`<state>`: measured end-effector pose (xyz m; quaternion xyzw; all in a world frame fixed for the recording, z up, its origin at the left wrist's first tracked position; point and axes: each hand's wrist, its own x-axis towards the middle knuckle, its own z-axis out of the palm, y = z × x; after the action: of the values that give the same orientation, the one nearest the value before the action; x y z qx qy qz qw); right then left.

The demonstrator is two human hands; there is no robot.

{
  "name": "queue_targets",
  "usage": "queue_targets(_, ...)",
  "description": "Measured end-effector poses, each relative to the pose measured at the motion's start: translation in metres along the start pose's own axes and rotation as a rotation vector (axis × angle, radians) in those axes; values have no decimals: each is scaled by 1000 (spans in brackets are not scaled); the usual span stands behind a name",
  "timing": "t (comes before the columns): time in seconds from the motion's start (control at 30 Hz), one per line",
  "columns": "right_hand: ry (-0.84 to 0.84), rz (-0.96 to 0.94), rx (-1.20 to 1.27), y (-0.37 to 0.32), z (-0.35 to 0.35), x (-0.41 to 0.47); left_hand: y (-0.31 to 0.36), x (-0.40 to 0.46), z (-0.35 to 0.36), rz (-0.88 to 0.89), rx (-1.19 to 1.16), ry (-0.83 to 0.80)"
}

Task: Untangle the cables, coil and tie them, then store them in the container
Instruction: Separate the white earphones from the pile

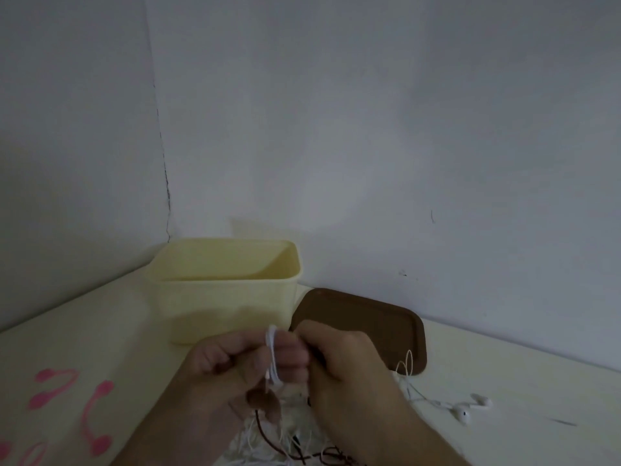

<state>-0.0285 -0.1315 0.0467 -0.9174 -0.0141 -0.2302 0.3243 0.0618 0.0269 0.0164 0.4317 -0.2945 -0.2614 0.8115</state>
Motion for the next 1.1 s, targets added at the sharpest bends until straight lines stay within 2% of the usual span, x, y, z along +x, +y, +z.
queue_targets(0.1,-145,-32,-117,-5,7,-3,4,3,1,89,-5,222)
queue_targets(0.2,-159,-102,-179,-13,8,-5,3,6,4,129,270,280)
queue_targets(0.27,-100,-123,-142,-16,4,-5,-4,7,6,105,430,249)
queue_targets(0.37,14,-107,-82,-9,-6,-1,-6,5,9,36,463,106)
queue_targets(0.5,118,-39,4,3,-12,3,1,3,5,-70,271,-57)
queue_targets(0.6,89,-9,22,7,-9,3,1,1,0,-108,156,-156)
queue_targets(0.8,-70,-30,-51,8,9,-1,0,2,4,43,10,100)
queue_targets(0.9,-153,-72,-172,3,14,-4,0,5,4,101,133,195)
queue_targets(1.0,-153,-107,-174,-1,5,-3,-6,6,3,151,397,210)
queue_targets(1.1,-30,-113,-88,2,-7,0,-10,4,5,92,470,93)
